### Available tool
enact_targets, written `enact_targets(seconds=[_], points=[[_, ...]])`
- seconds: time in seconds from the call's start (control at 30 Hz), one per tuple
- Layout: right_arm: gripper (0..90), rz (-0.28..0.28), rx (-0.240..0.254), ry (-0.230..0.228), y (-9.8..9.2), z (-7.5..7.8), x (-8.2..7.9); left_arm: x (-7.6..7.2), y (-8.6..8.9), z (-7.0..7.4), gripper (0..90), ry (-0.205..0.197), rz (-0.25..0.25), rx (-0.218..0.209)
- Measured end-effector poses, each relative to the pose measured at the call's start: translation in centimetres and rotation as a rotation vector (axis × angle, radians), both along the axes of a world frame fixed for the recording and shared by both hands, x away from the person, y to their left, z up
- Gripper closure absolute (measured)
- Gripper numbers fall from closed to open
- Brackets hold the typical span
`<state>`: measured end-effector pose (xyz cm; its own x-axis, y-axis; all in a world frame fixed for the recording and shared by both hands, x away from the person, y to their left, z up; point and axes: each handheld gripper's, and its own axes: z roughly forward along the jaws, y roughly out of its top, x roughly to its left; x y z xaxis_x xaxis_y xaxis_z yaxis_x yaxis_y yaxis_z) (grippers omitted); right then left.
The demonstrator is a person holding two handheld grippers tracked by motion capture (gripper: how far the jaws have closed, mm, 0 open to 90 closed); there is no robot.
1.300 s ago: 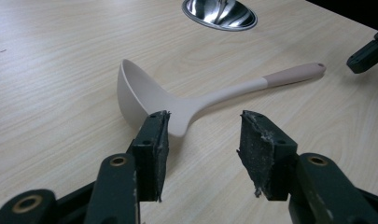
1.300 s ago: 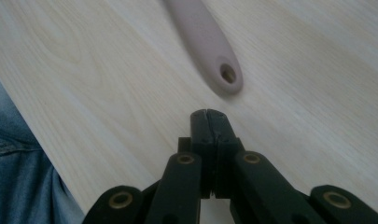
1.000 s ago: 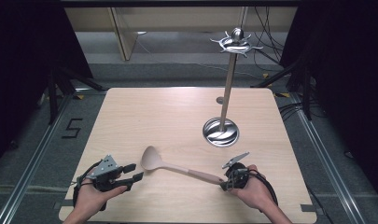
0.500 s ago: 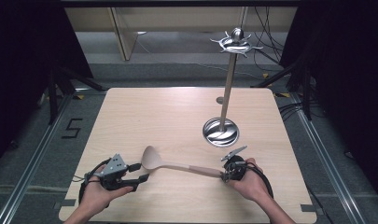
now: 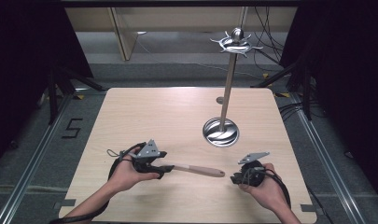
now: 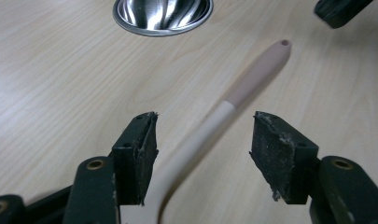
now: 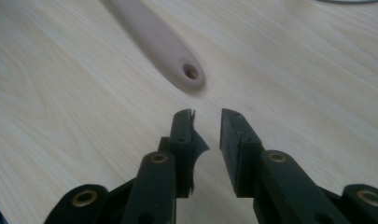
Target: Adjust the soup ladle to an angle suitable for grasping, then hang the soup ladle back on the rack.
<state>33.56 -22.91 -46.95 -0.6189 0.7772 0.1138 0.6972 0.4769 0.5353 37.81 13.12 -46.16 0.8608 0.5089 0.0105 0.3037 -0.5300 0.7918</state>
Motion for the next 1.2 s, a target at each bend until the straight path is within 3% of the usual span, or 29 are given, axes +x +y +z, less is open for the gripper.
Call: enact_targets(seconds=[0.07, 0.1, 0.17, 0.23, 0.27, 0.33, 0.4, 0.47, 0.5, 0.57, 0.6, 0.63, 0.73, 0.8, 0.9, 0.93, 1.0, 1.07, 1.1, 1.13, 1.17, 1.2], points=[[73.5, -0.008, -0.003, -0.006, -0.5, 0.0, -0.1, 0.2, -0.3, 0.0, 39.6, 0.002, 0.005, 0.005], [72.0, -0.031, 0.026, -0.039, -1.3, -0.2, -0.3, 0.5, -0.5, 0.0, 39.6, -0.002, -0.009, 0.018], [70.7, -0.053, 0.022, -0.038, -2.0, 0.1, -0.5, 0.9, -1.0, 0.0, 39.5, 0.0, -0.023, 0.024], [69.6, -0.076, 0.031, -0.049, -2.5, 0.3, -0.7, 1.0, -1.4, -0.1, 39.4, 0.021, -0.008, 0.005], [69.3, -0.079, 0.033, -0.061, -2.7, 0.4, -0.7, 1.2, -1.4, -0.1, 39.3, 0.005, -0.033, 0.034], [69.1, -0.084, 0.037, -0.069, -2.9, 0.5, -0.8, 1.3, -1.5, -0.2, 38.6, 0.019, -0.027, 0.033], [68.7, -0.114, 0.055, -0.067, -3.2, 0.8, -1.2, 1.8, -1.9, -0.2, 38.0, 0.025, -0.033, 0.084], [68.8, -0.107, 0.05, -0.09, -3.5, 0.7, -1.2, 1.9, -2.1, -0.2, 38.1, 0.028, -0.016, 0.081], [68.7, -0.123, 0.071, -0.095, -3.4, 0.7, -1.3, 2.0, -2.2, -0.2, 38.2, 0.032, -0.025, 0.075], [68.7, -0.11, 0.045, -0.074, -3.6, 1.0, -1.2, 2.1, -2.5, -0.2, 38.3, 0.027, -0.029, 0.082], [68.6, -0.102, 0.056, -0.102, -3.7, 0.8, -1.1, 2.3, -2.7, -0.2, 38.4, 0.025, -0.039, 0.082], [68.5, -0.123, 0.074, -0.093, -3.6, 0.8, -1.1, 2.4, -2.8, -0.2, 38.5, 0.021, -0.052, 0.086], [68.3, -0.116, 0.068, -0.09, -3.8, 0.9, -0.9, 2.7, -3.1, 0.0, 40.8, 0.016, -0.07, 0.097], [68.0, -0.115, 0.072, -0.1, -4.0, 0.7, -0.7, 3.0, -3.4, 0.0, 42.0, 0.038, -0.057, 0.106], [67.6, -0.105, 0.069, -0.097, -4.6, 0.6, -0.6, 3.8, -3.9, 0.0, 43.2, 0.057, -0.09, 0.15], [67.4, -0.128, 0.072, -0.073, -4.5, 0.7, -0.9, 4.0, -3.9, 0.1, 43.7, 0.057, -0.119, 0.187], [67.2, -0.105, 0.068, -0.098, -4.9, 0.6, -0.8, 4.4, -4.3, 0.1, 45.1, 0.065, -0.141, 0.202], [66.8, -0.14, 0.07, -0.058, -4.8, 0.7, -1.2, 4.7, -4.8, 0.0, 47.5, 0.081, -0.153, 0.199], [66.8, -0.14, 0.07, -0.058, -4.8, 0.7, -1.2, 4.7, -4.8, 0.0, 48.0, 0.081, -0.153, 0.199], [66.8, -0.12, 0.039, -0.069, -5.0, 0.7, -1.2, 4.7, -5.1, -0.1, 48.0, 0.098, -0.152, 0.191], [66.7, -0.129, 0.077, -0.087, -4.8, 0.5, -1.3, 4.9, -5.5, -0.2, 48.3, 0.105, -0.195, 0.233], [66.7, -0.129, 0.077, -0.087, -4.8, 0.5, -1.3, 4.9, -5.5, -0.2, 48.4, 0.105, -0.195, 0.233]])
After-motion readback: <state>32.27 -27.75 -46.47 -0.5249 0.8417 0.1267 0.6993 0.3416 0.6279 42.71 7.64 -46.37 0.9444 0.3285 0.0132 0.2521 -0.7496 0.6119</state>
